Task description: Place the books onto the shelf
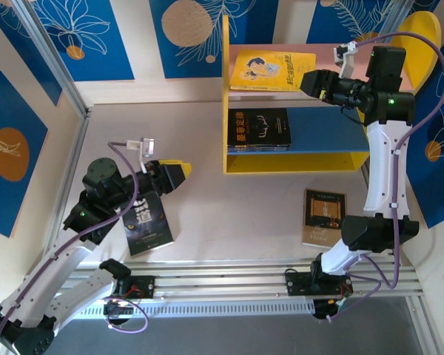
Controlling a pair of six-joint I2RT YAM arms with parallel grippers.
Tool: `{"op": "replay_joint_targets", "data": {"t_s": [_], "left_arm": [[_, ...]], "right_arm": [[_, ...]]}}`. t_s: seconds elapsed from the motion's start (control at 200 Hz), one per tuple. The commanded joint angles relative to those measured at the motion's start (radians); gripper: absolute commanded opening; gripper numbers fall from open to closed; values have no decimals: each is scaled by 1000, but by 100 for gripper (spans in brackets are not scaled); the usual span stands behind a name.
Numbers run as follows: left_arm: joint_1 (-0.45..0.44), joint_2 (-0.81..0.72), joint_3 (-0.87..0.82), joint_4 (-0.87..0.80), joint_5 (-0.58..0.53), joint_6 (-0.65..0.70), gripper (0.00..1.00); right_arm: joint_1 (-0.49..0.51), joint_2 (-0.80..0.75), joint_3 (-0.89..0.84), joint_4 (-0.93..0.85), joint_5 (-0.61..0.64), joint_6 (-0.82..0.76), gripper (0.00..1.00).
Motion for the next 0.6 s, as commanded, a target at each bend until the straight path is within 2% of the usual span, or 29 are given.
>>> {"op": "replay_joint_targets", "data": {"t_s": [0.0, 0.07, 0.2, 0.59], "left_arm": [[-7, -19, 27, -10, -15, 18, 65], [-7, -22, 24, -10, -17, 17, 66], [-7, -24, 22, -9, -19, 15, 66], [-6, -25, 24, -12, -21, 17, 66]], "right_arm": [[8, 18, 40, -16, -8, -24, 46], [5, 21, 40, -15, -23, -27, 38], [-7, 29, 52, -27, -49, -30, 30], [-90, 49, 92, -91, -188, -78, 27]]}}
